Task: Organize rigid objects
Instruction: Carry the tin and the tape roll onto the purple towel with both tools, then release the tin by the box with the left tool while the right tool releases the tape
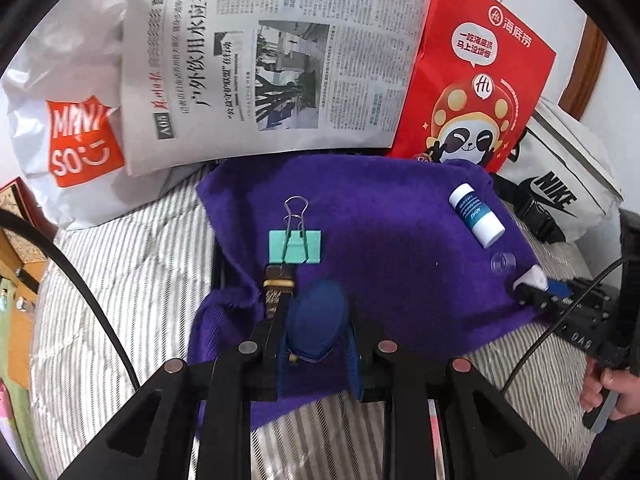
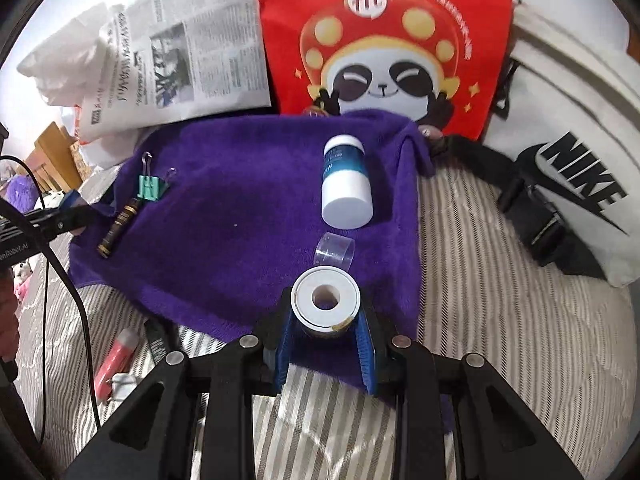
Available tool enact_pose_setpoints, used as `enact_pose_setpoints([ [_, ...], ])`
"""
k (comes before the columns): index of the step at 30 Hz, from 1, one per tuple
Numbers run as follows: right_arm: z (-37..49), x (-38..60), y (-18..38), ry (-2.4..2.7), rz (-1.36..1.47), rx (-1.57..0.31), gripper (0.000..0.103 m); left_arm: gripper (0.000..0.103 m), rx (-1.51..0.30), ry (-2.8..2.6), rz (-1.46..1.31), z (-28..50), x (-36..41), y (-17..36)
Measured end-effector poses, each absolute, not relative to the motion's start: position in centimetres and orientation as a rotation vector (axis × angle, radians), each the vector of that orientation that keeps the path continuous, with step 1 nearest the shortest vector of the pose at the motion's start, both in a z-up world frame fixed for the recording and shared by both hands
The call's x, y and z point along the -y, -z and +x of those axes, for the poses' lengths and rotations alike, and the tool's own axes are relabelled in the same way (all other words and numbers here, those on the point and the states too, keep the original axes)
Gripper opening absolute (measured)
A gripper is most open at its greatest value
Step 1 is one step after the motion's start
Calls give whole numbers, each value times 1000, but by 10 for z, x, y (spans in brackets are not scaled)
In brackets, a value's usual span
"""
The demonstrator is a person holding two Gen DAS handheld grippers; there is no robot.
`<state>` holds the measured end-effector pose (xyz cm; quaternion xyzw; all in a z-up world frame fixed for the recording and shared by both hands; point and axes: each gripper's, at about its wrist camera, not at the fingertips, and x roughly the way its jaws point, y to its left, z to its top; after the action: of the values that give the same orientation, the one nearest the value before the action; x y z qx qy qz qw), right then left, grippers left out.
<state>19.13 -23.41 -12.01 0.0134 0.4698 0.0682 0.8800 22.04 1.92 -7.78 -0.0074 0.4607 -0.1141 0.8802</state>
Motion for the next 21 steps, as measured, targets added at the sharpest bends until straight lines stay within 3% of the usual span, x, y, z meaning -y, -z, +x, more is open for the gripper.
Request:
enact_pose_setpoints([
  [21, 214, 224, 131, -208, -25, -1068, 29, 22, -1008, 233, -7, 255, -12, 103],
])
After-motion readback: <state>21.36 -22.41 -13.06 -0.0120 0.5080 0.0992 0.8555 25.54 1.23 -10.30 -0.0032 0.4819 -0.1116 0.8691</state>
